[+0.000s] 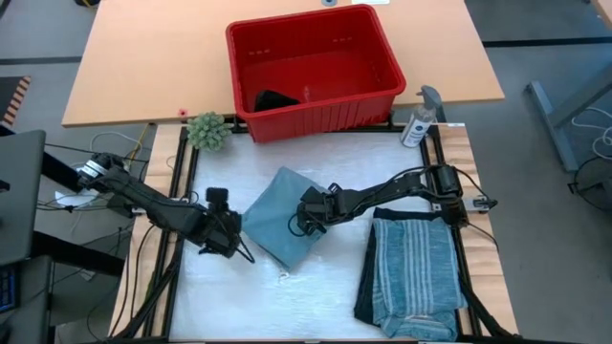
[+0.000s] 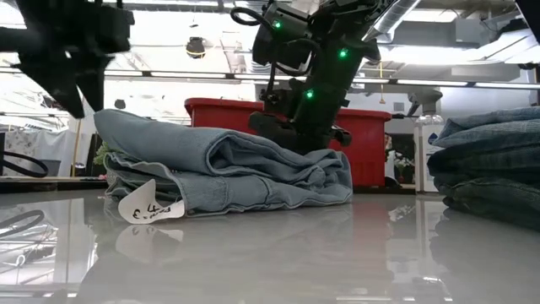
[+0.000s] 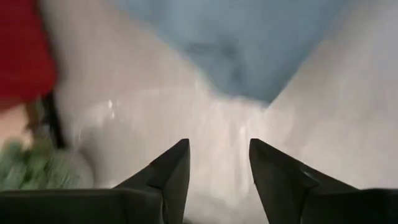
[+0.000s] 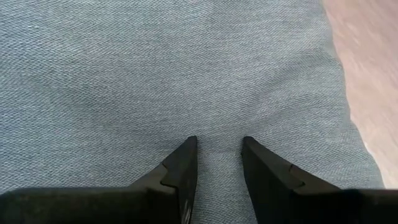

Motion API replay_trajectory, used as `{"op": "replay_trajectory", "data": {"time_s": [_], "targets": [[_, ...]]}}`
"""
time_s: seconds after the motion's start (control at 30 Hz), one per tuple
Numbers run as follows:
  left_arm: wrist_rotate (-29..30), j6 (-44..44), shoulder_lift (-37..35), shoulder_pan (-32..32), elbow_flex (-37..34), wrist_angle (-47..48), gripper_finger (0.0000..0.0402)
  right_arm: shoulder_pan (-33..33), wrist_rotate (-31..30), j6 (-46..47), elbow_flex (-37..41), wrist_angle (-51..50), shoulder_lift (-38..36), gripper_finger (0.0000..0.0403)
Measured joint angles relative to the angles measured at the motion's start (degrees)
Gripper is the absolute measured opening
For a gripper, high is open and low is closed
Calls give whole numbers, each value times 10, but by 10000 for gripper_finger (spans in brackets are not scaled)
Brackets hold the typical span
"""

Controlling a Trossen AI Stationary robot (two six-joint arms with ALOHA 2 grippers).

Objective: Fold Laundry from Bin
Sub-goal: Fold the light blue denim pants

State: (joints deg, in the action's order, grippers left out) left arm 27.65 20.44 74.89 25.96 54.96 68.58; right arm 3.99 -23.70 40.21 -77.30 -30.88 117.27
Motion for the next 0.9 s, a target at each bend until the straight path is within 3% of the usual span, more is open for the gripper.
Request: {"op": "replay_trajectory", "data": {"time_s": [0.1,0.17,0.23,0.3,0.4,0.5,0.57,0.7,0.9], "targets": [[27,78,-47,11,12,13,158,0,0,-2,0,0,0,150],[83,144,-96,21,17,-53,156,0,0,-2,0,1,0,150],[159,193,-152,31,1,-175,152,0,0,-2,0,1,0,150],[201,190,-199,33,-40,-299,149,0,1,-1,0,1,0,150],[229,166,-249,35,-143,-507,147,0,1,-2,0,1,0,150],[215,138,-275,38,-266,-727,142,0,1,-2,1,1,0,150],[200,134,-270,39,-340,-868,136,0,2,-2,1,1,0,150],[203,167,-207,26,-436,-1003,118,0,13,-2,1,6,0,150],[163,176,-85,3,-432,-1055,87,-2,14,-1,2,29,0,150]]}}
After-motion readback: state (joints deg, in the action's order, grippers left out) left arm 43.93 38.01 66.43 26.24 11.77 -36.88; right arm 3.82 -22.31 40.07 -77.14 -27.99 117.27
